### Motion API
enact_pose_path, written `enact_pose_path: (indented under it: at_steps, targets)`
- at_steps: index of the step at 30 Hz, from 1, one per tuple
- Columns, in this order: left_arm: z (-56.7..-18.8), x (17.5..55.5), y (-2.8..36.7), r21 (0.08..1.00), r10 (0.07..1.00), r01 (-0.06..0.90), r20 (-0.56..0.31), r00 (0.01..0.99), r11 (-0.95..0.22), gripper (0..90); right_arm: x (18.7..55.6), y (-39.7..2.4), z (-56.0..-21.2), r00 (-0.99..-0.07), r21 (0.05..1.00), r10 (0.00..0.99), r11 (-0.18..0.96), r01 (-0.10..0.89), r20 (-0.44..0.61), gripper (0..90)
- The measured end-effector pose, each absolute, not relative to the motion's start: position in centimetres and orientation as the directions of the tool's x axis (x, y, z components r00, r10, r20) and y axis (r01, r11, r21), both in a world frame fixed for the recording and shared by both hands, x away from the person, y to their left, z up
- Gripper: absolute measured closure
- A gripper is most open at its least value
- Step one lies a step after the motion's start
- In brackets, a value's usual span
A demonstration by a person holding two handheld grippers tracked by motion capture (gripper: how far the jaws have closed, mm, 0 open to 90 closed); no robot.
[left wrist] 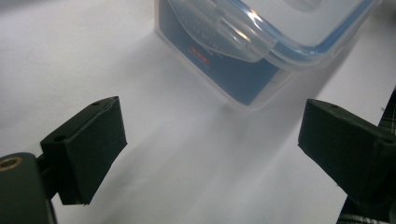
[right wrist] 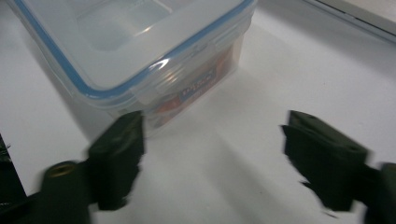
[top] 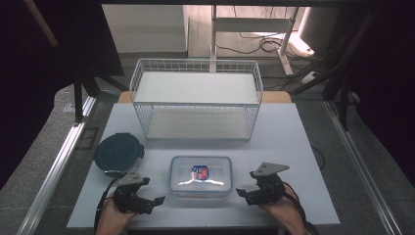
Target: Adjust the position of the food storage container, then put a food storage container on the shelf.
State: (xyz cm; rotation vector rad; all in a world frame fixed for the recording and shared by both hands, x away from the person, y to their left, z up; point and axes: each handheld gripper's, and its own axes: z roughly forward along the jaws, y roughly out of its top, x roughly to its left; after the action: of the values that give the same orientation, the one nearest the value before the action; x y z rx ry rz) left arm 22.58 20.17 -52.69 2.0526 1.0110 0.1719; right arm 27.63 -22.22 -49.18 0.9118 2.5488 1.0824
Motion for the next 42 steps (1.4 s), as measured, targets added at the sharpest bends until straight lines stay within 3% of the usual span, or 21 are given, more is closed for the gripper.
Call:
enact_pose_path:
  at_steps: [3, 11, 15, 30, 42]
  targets:
    - [-52.9, 22.5, 20.2, 0.731, 0.711, 0.596, -0.222, 0.668, -0.332, 5.8, 27.4, -22.4, -49.5, -0.778, 0.704, 0.627, 0.535, 0.467, 0.039, 5.3]
    - [-53.2, 22.6, 20.3, 0.737, 0.704, 0.590, -0.224, 0.674, -0.330, 3.7, 27.5, -22.9, -50.0, -0.771, 0.713, 0.633, 0.507, 0.484, 0.073, 0.6]
    - [-53.4, 22.8, 20.1, 0.719, 0.689, 0.619, -0.274, 0.671, -0.317, 2.6, 27.6, -22.9, -49.8, -0.770, 0.729, 0.635, 0.496, 0.471, 0.066, 0.0]
    - [-52.6, 23.5, 19.5, 0.742, 0.675, 0.595, -0.270, 0.686, -0.308, 1.3, 28.1, -22.0, -48.7, -0.779, 0.770, 0.621, 0.455, 0.446, 0.084, 0.0]
    - [-50.7, 26.0, 17.9, 0.748, 0.656, 0.584, -0.273, 0.704, -0.315, 1.5, 29.4, -19.7, -48.3, -0.767, 0.742, 0.632, 0.461, 0.487, 0.110, 0.0]
